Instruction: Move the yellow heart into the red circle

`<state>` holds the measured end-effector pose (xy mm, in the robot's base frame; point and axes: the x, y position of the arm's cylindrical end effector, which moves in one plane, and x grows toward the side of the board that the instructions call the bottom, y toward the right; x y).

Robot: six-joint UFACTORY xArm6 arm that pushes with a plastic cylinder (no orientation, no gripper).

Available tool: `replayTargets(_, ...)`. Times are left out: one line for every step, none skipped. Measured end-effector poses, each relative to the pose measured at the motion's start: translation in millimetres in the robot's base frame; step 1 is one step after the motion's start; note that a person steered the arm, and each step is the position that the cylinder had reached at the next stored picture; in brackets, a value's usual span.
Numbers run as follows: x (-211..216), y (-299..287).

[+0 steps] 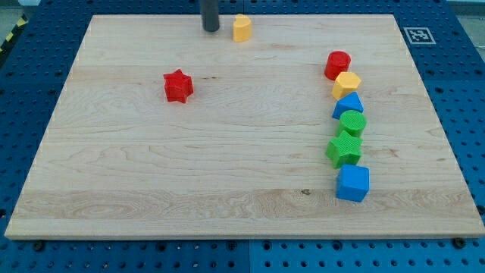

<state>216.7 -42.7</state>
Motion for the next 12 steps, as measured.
replayTargets(-0.5, 20.1)
replayTargets(-0.5, 21.7)
replayTargets(-0.3, 21.7)
replayTargets(6.2, 21.7)
replayTargets(17.6, 21.7)
replayTargets(17.6, 32.3)
replayTargets(17.6, 48.7)
replayTargets(17.6, 63.1)
replayTargets(17.6, 73.0)
replayTargets(17.6, 79.4)
replayTargets(25.9, 85.1)
replayTargets(56.8, 85.2)
